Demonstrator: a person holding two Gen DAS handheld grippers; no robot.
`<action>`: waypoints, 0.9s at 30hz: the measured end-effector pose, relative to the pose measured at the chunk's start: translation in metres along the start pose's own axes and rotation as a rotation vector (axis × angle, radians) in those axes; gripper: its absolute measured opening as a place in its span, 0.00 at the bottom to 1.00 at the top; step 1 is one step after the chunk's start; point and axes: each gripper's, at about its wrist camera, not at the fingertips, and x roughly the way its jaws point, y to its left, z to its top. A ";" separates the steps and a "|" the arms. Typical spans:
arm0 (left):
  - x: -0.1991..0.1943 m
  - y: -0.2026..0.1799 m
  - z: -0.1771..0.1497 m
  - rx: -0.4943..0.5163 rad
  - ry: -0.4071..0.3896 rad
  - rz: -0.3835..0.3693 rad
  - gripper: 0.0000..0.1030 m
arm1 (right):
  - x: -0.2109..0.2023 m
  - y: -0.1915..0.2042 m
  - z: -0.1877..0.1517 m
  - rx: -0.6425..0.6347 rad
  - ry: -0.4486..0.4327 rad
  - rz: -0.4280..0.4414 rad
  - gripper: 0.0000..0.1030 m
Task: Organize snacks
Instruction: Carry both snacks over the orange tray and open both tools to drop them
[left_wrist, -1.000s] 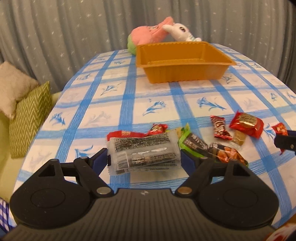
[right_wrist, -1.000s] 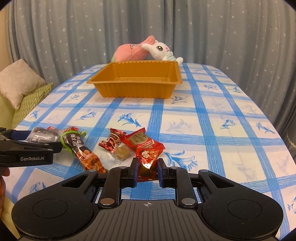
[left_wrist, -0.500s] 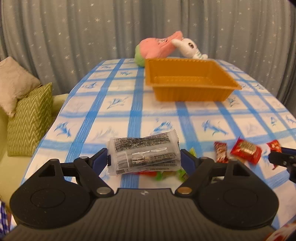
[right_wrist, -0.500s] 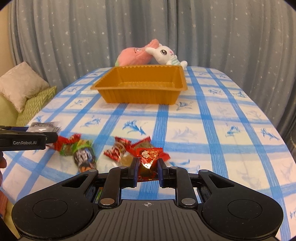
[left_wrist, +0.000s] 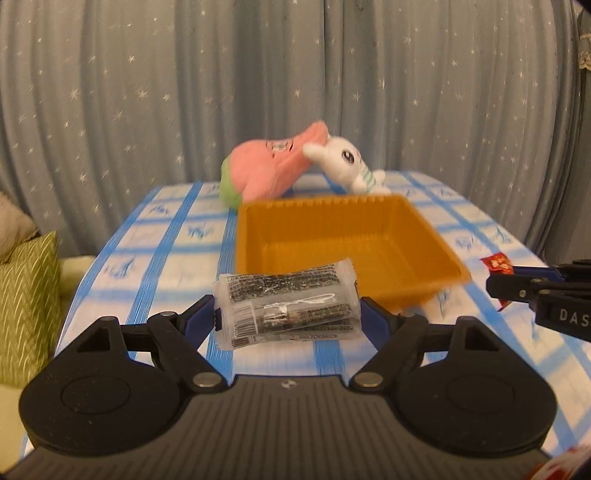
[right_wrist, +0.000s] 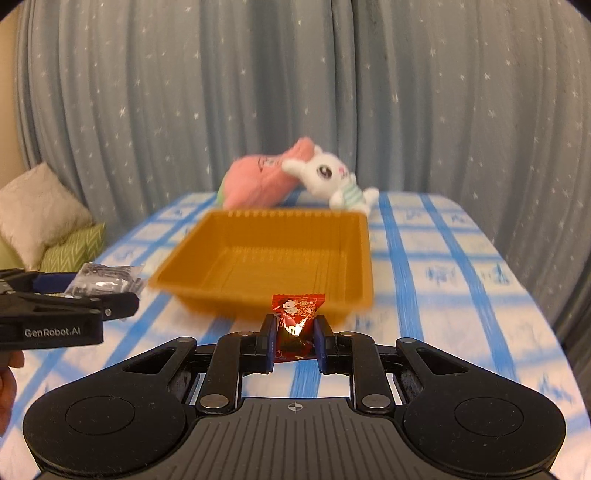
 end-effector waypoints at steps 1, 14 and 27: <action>0.007 0.000 0.006 -0.008 -0.011 -0.007 0.78 | 0.007 -0.002 0.007 0.000 -0.005 0.001 0.21; 0.090 0.004 0.036 -0.071 -0.032 -0.051 0.78 | 0.102 -0.030 0.047 0.030 0.027 0.016 0.21; 0.110 0.017 0.029 -0.054 -0.018 -0.046 0.85 | 0.129 -0.034 0.046 0.046 0.063 0.025 0.21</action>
